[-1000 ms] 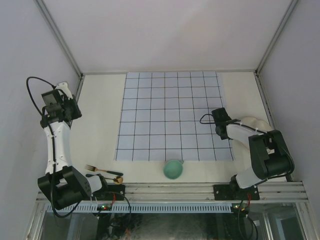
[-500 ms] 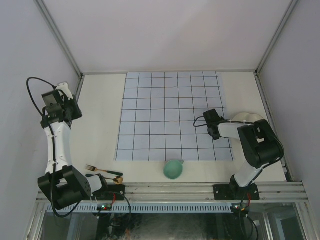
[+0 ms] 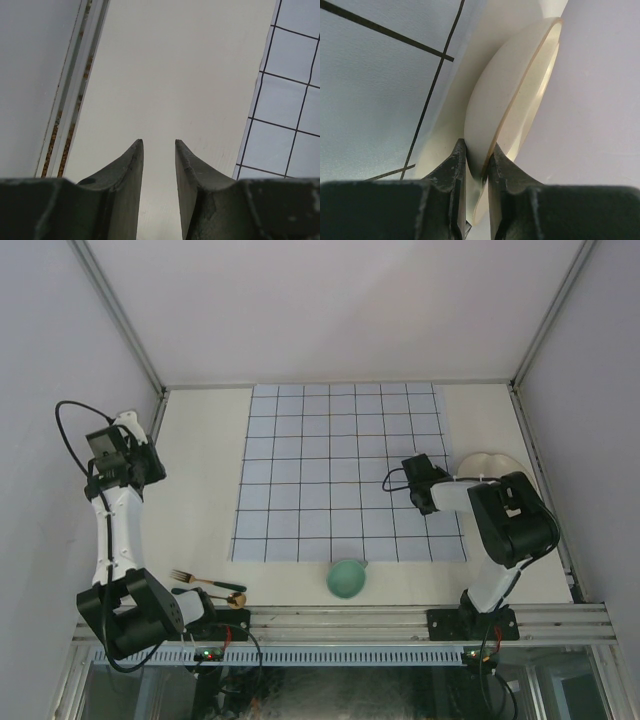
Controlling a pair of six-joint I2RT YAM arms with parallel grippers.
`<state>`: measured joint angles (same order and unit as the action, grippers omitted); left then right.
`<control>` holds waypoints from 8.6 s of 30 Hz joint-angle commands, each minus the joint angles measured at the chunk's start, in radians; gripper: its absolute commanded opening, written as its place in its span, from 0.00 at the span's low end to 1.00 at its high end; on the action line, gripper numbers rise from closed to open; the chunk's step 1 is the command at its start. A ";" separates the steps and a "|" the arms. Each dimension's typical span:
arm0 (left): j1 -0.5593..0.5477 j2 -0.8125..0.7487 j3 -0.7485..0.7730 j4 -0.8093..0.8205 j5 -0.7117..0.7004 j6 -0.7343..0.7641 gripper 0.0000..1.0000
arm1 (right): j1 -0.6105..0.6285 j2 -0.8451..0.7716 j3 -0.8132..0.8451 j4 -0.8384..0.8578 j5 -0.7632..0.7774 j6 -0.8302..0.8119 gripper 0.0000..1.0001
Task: Set the dinner table for one person
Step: Pick up the plate from the corner of the board, then place the plate on the napkin.
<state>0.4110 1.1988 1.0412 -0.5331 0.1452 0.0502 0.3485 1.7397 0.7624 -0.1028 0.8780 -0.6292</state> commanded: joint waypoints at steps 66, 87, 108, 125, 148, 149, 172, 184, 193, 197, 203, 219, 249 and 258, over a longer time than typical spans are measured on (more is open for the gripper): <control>0.062 0.004 -0.083 0.133 0.096 -0.049 0.36 | 0.448 0.185 0.211 0.545 0.238 -0.369 0.00; 0.062 -0.030 -0.097 0.112 0.075 -0.046 0.36 | 0.627 0.365 0.419 0.487 0.223 -0.386 0.00; 0.082 -0.036 -0.118 0.117 0.068 -0.019 0.36 | 0.685 0.474 0.571 0.486 0.214 -0.446 0.00; 0.085 -0.015 -0.106 0.122 0.079 -0.027 0.36 | 0.731 0.497 0.594 0.341 0.195 -0.323 0.00; 0.087 -0.015 -0.120 0.135 0.089 -0.029 0.36 | 0.718 0.522 0.603 0.333 0.194 -0.326 0.00; 0.086 -0.016 -0.122 0.136 0.089 -0.028 0.36 | 0.718 0.523 0.605 0.326 0.194 -0.326 0.00; 0.094 -0.022 -0.118 0.133 0.091 -0.030 0.36 | 0.759 0.493 0.669 0.100 0.144 -0.167 0.70; 0.094 -0.036 -0.122 0.124 0.083 -0.030 0.36 | 0.847 0.458 0.697 0.101 0.129 -0.160 0.69; 0.095 -0.027 -0.126 0.129 0.090 -0.036 0.36 | 0.758 0.152 0.837 -0.144 -0.104 0.099 0.67; 0.095 -0.024 -0.132 0.137 0.093 -0.039 0.36 | 0.673 0.000 0.962 -0.372 -0.373 0.271 0.67; 0.095 -0.020 -0.131 0.140 0.100 -0.018 0.36 | 0.417 -0.196 0.931 -0.509 -0.815 0.402 0.69; 0.093 -0.052 -0.145 0.195 0.073 0.051 0.36 | -0.150 -0.213 0.652 -0.528 -1.142 0.481 0.70; 0.095 -0.062 -0.153 0.178 0.070 0.030 0.37 | -0.111 0.505 1.298 -0.713 -1.290 0.465 0.51; 0.094 -0.081 -0.152 0.171 0.062 0.032 0.36 | -0.088 0.542 1.297 -0.734 -1.339 0.466 0.52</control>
<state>0.4988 1.1507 0.8978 -0.3714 0.2111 0.0811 0.2520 2.2646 2.0193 -0.8303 -0.4133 -0.1535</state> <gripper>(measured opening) 0.365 0.522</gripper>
